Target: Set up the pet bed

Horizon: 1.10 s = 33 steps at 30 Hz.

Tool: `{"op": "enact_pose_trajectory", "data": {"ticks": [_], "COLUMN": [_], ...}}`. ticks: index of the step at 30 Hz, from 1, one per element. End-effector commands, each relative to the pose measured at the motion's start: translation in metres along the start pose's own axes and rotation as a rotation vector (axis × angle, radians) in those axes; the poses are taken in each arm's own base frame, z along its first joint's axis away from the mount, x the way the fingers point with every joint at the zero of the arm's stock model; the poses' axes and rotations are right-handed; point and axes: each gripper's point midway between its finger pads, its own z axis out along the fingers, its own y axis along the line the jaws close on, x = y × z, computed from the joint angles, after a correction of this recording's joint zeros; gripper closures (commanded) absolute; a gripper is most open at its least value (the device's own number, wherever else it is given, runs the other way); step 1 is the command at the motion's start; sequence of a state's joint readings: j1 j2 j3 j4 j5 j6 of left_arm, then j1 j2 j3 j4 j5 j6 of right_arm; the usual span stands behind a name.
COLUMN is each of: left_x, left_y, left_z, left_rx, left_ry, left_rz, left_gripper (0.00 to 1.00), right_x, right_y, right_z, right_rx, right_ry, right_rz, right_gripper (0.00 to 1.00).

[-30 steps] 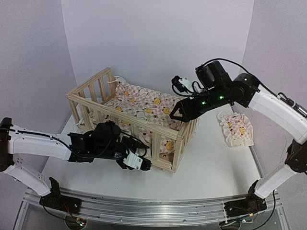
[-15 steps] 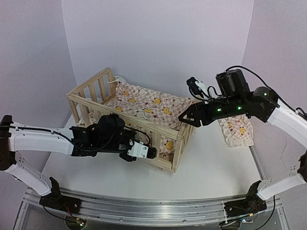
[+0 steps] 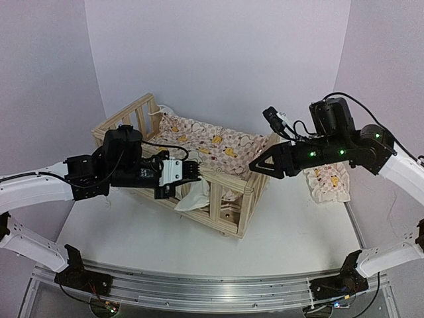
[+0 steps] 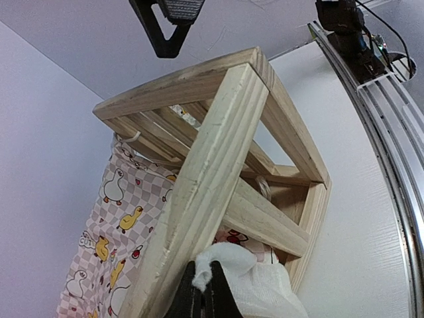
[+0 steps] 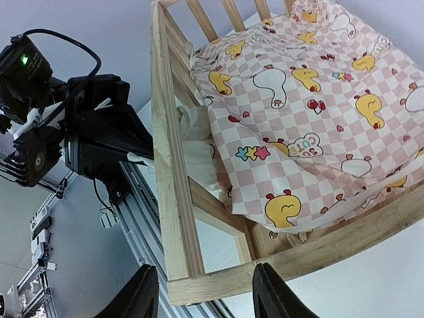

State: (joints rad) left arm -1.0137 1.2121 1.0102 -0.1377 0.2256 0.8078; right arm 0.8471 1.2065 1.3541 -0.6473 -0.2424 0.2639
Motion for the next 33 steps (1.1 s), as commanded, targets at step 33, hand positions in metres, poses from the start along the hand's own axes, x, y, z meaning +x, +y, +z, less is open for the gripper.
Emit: {"op": "enact_pose_trajectory", "data": {"ticks": [33], "left_x": [0.045], "left_y": [-0.017], "left_z": [0.025], "left_rx": [-0.043], "left_ry": [0.032], "left_rz": [-0.007], "left_gripper": [1.00], "right_x": [0.040], "right_y": [-0.038], "right_z": [0.127], "right_rx": [0.029], "right_ry": [0.731], "right_rz": [-0.125], "right_gripper": [0.34]}}
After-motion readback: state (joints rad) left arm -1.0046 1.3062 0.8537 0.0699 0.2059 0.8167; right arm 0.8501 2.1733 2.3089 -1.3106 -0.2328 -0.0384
